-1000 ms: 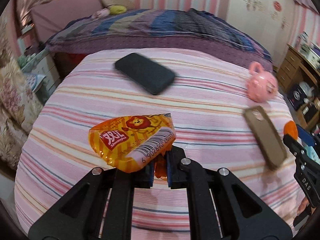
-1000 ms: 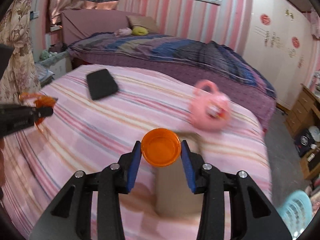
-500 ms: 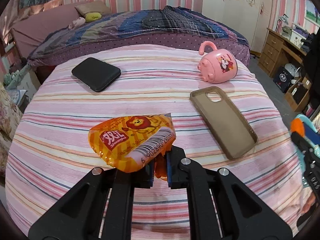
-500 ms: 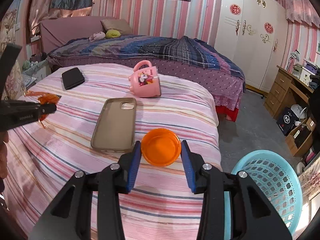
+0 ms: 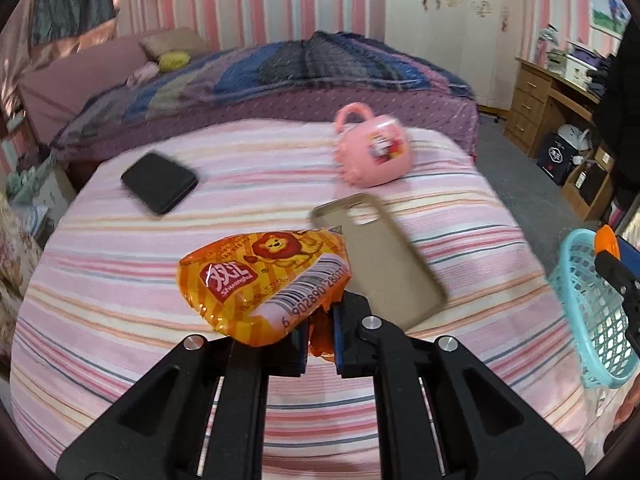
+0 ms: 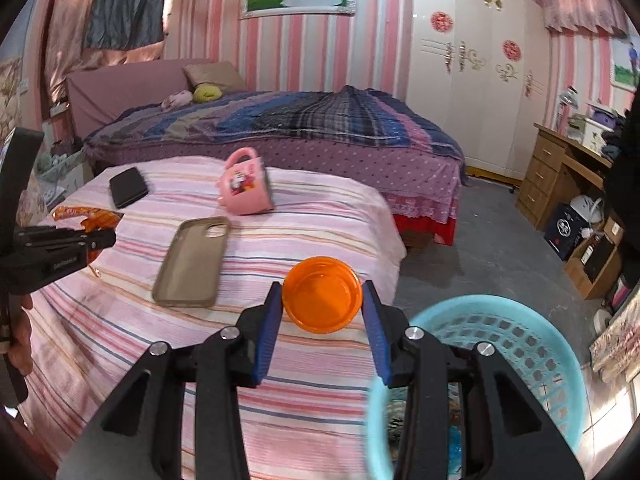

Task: Collect trash
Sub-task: 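Carry the snack bag and bottle cap over the basket with both tools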

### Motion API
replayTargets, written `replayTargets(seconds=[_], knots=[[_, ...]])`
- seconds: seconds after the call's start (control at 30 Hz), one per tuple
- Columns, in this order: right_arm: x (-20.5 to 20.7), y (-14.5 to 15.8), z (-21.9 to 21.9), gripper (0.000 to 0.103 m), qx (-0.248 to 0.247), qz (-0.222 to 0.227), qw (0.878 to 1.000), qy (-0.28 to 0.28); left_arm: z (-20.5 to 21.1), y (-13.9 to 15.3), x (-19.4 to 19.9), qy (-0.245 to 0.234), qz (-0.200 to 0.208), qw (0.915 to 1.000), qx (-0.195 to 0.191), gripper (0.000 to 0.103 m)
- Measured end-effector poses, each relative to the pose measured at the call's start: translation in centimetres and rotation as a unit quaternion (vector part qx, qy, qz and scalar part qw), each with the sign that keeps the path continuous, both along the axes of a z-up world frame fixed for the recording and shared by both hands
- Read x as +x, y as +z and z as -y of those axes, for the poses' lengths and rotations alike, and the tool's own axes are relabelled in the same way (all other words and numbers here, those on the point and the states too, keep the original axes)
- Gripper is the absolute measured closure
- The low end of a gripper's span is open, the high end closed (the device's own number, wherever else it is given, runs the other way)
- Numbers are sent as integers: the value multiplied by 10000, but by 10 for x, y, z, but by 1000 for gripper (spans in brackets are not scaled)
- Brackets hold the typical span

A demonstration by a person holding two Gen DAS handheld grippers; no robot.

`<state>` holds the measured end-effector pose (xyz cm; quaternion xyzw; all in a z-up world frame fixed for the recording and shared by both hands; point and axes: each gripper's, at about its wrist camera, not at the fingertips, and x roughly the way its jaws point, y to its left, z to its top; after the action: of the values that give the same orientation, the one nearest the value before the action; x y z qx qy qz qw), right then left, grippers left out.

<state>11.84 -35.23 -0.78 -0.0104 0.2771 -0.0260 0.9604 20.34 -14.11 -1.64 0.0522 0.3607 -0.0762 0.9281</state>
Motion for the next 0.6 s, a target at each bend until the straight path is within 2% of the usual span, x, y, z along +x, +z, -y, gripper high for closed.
replayTargets(seconds=[0.17,0.3,0.43,0.6], knots=[[-12,4,37,63,-81,-15,9996,-260,53,5,-24,-485,189,9986,117,95],[-30,3,81,63,-220,-62,9975,-673,99,4,-43,-920,274,9953,121,95],[-41,-2,110,63,-156,-117,9957,-906,152,-1,-59,-1359,175,9904,-203,95],[-58,-7,143,63,-145,-129,9930,-1164,199,-12,-75,-1775,240,9835,-239,95]])
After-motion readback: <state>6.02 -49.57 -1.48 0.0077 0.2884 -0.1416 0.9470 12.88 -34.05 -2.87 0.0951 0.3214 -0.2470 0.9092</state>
